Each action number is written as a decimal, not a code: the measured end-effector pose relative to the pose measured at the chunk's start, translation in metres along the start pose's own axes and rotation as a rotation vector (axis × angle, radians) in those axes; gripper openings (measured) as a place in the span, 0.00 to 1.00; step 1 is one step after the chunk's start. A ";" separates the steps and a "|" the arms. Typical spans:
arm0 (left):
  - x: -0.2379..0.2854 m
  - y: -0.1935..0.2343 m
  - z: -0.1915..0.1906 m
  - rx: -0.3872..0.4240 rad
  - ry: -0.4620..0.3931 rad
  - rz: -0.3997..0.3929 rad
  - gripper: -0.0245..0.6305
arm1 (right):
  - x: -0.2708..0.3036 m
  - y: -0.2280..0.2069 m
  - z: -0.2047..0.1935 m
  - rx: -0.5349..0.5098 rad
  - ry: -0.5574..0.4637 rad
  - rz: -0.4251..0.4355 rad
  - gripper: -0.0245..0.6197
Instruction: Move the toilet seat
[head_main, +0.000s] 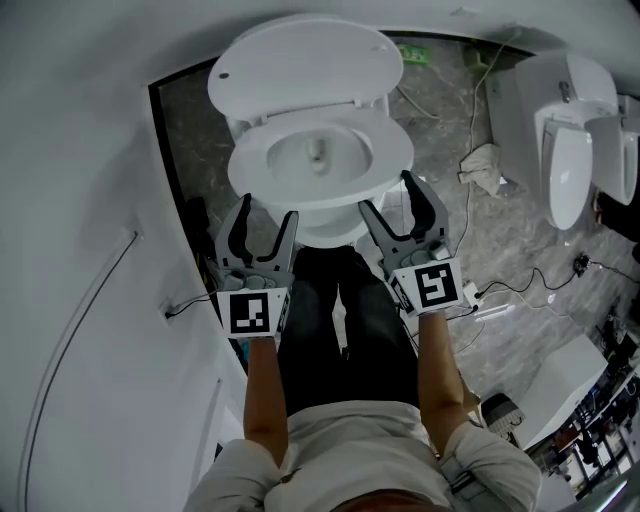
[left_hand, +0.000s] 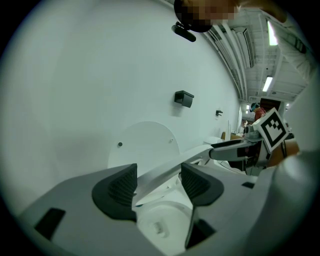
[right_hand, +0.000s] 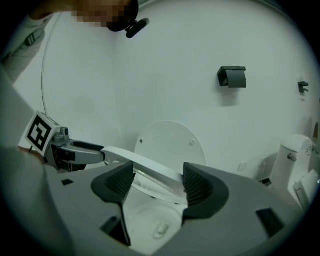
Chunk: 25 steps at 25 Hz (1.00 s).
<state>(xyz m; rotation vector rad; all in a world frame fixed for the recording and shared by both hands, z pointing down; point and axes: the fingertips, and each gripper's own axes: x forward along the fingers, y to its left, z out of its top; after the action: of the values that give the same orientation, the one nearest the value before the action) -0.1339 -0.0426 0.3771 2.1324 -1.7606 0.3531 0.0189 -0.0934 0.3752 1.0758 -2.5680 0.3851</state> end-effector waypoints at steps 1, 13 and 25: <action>0.001 0.001 0.002 -0.003 -0.003 -0.001 0.49 | 0.001 0.000 0.001 0.001 -0.002 0.000 0.55; 0.017 0.014 0.019 -0.011 -0.028 0.010 0.48 | 0.018 -0.011 0.018 0.022 -0.026 -0.010 0.54; 0.031 0.025 0.035 -0.007 -0.050 0.009 0.47 | 0.033 -0.019 0.033 0.032 -0.050 -0.040 0.50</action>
<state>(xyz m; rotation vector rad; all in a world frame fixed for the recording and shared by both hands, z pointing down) -0.1540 -0.0887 0.3609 2.1470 -1.7968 0.2978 0.0046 -0.1395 0.3608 1.1609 -2.5877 0.3951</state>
